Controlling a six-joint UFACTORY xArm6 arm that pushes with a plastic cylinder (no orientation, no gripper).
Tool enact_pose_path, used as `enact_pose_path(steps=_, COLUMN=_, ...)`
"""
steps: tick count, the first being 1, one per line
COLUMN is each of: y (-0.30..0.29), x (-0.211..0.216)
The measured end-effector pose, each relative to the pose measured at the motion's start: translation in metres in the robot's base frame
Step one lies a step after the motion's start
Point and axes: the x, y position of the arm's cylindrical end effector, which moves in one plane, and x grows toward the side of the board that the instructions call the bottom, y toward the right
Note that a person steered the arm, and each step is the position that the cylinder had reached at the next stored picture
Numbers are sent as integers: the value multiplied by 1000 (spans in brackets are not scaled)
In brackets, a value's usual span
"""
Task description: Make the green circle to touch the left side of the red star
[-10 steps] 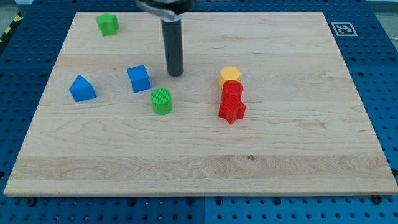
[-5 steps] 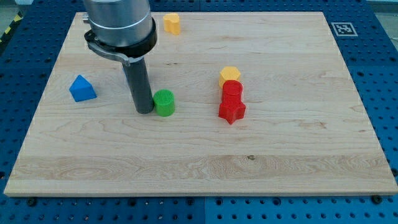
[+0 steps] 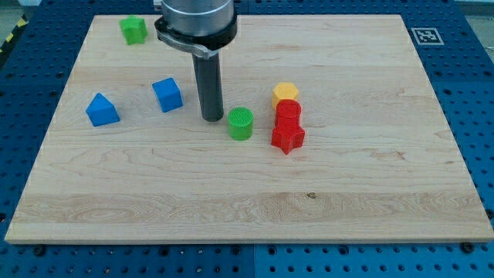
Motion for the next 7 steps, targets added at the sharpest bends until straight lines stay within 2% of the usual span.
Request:
enact_pose_path(steps=1, y=4, x=-9)
enact_pose_path(steps=3, y=12, x=26)
enact_pose_path(steps=4, y=9, x=22)
enact_pose_path(steps=5, y=7, x=-4)
enact_pose_path(steps=7, y=22, x=-5)
